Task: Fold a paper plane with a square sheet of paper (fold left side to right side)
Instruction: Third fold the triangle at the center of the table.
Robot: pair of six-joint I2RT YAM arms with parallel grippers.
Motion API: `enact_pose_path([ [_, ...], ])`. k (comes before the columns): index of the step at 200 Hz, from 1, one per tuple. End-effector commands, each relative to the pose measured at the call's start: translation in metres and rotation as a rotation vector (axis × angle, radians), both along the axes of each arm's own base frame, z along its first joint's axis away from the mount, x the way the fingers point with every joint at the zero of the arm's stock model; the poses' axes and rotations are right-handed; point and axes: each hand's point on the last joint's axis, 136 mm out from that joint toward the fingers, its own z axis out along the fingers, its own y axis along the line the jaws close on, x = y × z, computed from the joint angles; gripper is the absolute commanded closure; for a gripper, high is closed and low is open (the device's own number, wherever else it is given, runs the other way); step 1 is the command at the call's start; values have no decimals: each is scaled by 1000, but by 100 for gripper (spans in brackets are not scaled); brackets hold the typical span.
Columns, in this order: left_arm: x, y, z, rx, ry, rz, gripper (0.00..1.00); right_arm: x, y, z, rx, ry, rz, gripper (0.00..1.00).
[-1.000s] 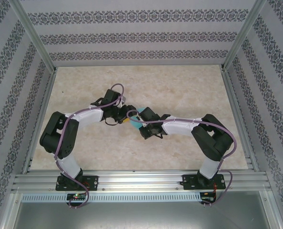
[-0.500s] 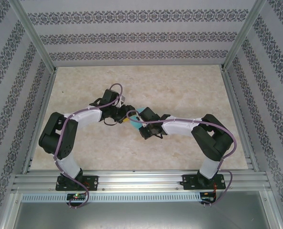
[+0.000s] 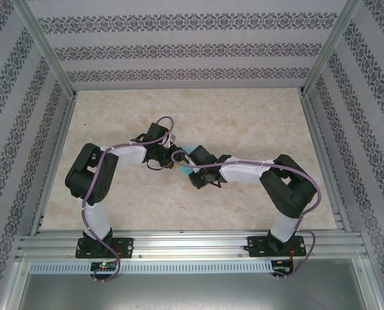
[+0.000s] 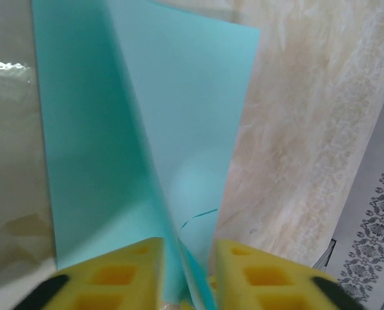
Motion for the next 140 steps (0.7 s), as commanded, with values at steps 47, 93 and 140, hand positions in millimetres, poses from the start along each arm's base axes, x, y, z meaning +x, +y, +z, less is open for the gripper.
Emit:
enact_pose_path([
  [47,13,-12,7,-33,-34,15,89,9,-14,44,197,-78,-60,67],
  [93,29,-18,8,-15,-61,-5,89,18,-21,61,365,-42,-124,67],
  [140,44,-18,4,20,-70,-20,89,24,-18,67,456,12,-152,69],
])
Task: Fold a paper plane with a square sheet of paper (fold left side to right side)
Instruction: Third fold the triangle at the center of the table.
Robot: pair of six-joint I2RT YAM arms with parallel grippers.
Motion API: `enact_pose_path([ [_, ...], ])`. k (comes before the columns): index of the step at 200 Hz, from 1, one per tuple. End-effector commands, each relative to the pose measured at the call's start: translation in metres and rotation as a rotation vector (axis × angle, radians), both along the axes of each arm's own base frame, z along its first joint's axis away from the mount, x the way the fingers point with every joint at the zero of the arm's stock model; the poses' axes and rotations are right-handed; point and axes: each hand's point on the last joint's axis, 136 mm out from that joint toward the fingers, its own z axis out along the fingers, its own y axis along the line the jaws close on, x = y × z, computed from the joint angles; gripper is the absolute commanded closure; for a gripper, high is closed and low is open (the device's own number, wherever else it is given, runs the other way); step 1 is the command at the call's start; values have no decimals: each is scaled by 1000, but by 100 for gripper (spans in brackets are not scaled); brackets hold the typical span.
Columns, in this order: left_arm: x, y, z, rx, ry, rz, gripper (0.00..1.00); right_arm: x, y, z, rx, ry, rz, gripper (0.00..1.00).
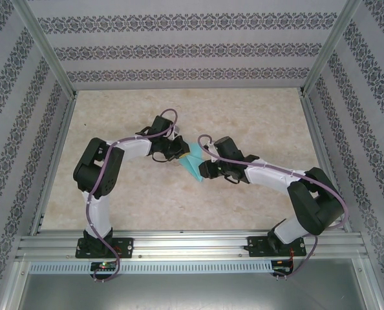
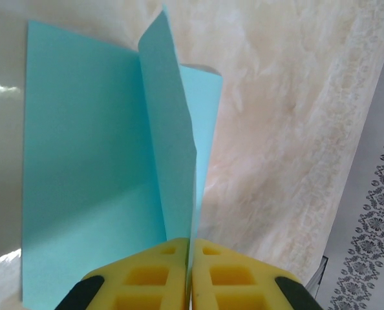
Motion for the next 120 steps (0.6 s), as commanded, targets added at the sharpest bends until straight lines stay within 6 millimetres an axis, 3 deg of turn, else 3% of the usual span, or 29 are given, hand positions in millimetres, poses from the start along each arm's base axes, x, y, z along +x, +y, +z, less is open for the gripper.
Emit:
enact_pose_path([
  [1,4,-1,-4,32,-13,-25,89,2,10,14,113,13,2,69],
  [39,0,0,-5,25,-9,-26,88,1,20,18,206,81,17,71],
  [72,-5,5,-10,43,-1,-17,86,0,30,6,259,181,24,78],
  [120,-14,15,-25,73,31,12,85,-6,33,-9,263,255,29,79],
])
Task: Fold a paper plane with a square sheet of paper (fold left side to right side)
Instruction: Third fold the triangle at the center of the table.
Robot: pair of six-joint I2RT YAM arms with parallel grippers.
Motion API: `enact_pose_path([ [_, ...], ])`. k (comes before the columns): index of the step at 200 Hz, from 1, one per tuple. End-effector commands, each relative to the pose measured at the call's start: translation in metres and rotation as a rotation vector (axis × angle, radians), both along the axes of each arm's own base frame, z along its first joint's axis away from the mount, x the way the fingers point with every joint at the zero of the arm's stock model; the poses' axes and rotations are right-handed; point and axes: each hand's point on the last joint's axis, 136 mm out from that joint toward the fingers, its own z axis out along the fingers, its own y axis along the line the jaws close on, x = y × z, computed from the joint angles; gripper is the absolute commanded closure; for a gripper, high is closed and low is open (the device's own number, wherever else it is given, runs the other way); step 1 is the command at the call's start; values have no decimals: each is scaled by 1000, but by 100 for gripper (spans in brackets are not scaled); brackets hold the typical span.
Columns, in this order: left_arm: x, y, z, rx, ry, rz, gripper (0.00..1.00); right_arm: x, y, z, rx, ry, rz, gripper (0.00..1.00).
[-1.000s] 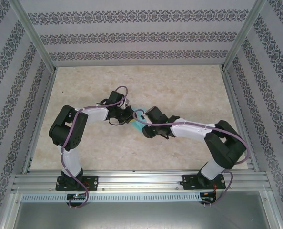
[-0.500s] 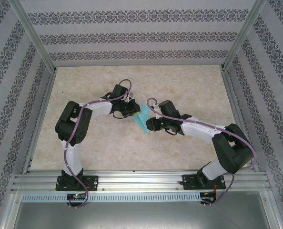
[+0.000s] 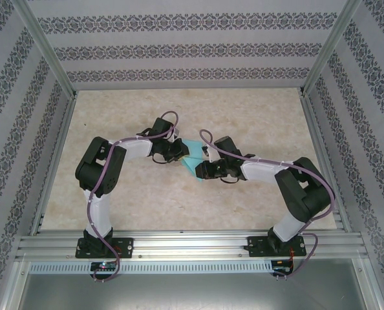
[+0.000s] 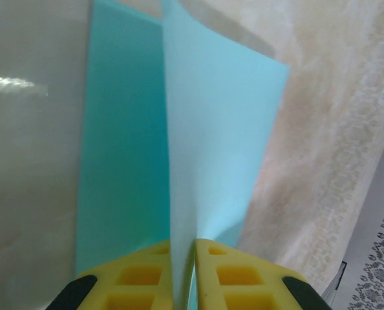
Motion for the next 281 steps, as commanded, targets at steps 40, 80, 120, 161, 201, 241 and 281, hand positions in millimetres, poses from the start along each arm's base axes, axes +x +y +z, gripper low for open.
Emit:
enact_pose_path([
  [40,-4,7,-4,26,1,15,85,8,8,-2,34,44,2,79],
  [80,-5,9,-5,41,-1,11,85,11,-1,-13,-5,68,-28,80],
  [120,-5,11,-8,46,3,13,85,5,-3,-17,0,97,-28,85],
  [161,-5,12,-5,44,-4,13,82,5,-8,-27,-39,118,-37,87],
  [201,-6,18,-1,67,-15,12,63,14,-6,-29,-64,106,-31,88],
  [241,-11,41,6,131,-27,33,41,11,-9,-39,-93,129,-21,88],
  [281,-19,61,19,208,-71,35,40,8,-13,-46,-125,148,-16,90],
])
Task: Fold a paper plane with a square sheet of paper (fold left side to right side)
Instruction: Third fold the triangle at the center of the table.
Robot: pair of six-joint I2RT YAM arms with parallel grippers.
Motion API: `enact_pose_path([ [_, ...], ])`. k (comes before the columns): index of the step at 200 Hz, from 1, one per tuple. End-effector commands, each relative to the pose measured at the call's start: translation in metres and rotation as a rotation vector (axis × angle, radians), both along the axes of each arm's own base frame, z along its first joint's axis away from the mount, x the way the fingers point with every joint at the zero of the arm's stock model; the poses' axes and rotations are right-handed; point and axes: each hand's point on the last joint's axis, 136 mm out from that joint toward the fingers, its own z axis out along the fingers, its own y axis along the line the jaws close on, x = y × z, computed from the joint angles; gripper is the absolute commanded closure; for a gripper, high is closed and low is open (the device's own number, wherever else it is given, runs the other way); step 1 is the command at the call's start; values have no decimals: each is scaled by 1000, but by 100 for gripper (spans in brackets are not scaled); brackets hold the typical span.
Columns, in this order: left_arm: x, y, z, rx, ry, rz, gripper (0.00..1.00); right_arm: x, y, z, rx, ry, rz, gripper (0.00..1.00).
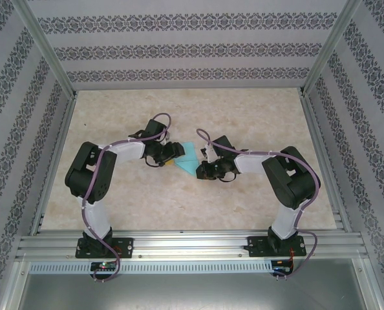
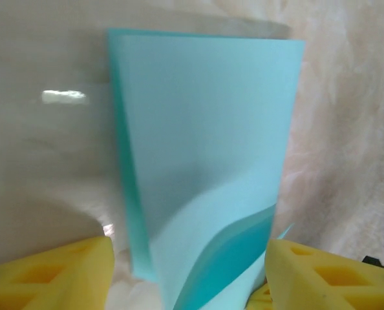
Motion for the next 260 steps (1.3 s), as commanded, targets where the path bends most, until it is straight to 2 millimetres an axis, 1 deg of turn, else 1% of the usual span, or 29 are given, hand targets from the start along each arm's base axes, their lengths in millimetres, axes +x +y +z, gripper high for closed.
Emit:
enact_pose_path([
  [1,-8,18,12,68,-38,-8,40,0,-8,-11,-55,12,4,90],
  [10,-10,15,18,43,-55,-12,47,-1,-10,-13,-64,17,5,91],
  [22,-13,5,27,-5,-74,-39,57,-2,-11,-13,-70,22,5,92],
  [34,-19,-12,33,-52,-78,-87,65,-3,-12,-15,-79,25,8,93],
  [43,-23,-28,36,-94,-82,-125,70,-4,-13,-15,-85,28,7,93],
  [57,-30,-51,36,-142,-66,-165,76,-5,-14,-16,-90,30,8,94],
  [72,-35,-65,31,-154,-44,-173,79,-6,-15,-17,-98,34,5,94],
  [98,-37,-78,19,-155,-12,-170,81,-7,-14,-18,-101,37,9,94],
  [120,-37,-82,9,-160,18,-148,82,-7,-13,-19,-105,37,13,94],
  [140,-36,-81,-1,-158,43,-120,84,-8,-13,-20,-107,40,13,94],
  [169,-36,-83,-4,-173,51,-91,85,-8,-13,-21,-109,41,12,94],
  [207,-41,-90,-6,-177,63,-76,85,-9,-13,-22,-117,43,16,94],
  [260,-51,-86,-24,-145,118,-1,85,-11,-14,-24,-133,47,16,94],
])
